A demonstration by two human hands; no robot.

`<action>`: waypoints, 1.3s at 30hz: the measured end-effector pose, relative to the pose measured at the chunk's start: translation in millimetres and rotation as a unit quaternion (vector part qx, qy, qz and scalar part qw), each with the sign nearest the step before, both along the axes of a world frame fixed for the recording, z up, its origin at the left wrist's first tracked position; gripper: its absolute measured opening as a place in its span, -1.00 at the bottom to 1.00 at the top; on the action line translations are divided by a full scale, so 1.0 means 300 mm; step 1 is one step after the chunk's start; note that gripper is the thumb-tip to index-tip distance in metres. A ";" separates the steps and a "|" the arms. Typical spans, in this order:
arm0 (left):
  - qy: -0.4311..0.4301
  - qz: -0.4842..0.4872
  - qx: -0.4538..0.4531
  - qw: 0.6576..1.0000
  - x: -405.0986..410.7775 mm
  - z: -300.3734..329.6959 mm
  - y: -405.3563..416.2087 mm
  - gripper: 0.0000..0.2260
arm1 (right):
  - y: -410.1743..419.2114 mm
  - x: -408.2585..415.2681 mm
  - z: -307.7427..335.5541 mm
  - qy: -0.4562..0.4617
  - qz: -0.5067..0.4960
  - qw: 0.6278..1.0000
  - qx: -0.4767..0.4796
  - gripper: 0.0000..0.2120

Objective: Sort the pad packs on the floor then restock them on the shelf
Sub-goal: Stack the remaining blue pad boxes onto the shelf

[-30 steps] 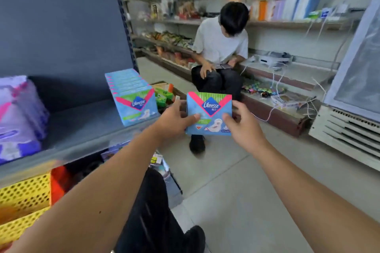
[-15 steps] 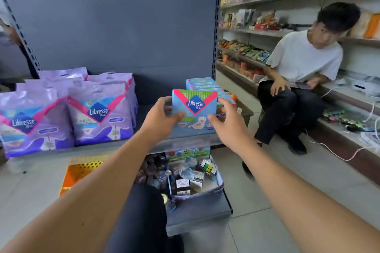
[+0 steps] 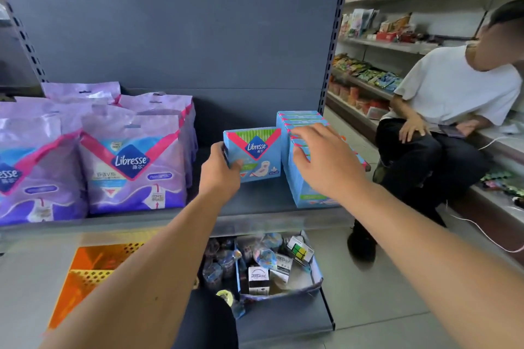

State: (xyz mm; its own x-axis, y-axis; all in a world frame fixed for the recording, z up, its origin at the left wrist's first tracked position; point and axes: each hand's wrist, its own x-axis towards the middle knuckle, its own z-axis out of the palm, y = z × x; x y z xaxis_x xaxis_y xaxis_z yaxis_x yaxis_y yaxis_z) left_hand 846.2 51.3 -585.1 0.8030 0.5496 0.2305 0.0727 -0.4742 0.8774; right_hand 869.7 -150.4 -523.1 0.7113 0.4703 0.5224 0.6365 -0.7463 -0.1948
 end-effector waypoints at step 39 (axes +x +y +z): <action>-0.003 0.064 0.226 0.972 0.376 -0.021 0.031 -0.71 | 0.092 0.380 0.068 0.102 -0.015 0.988 -0.113 -0.67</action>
State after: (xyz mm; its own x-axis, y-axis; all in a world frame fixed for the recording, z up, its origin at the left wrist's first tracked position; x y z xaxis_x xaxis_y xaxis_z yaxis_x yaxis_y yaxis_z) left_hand 958.9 60.5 -591.6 0.7329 0.4864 0.4758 0.1518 -0.7985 0.5825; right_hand 983.6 -122.7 -502.5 0.8060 0.5358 0.2513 0.5785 -0.8029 -0.1435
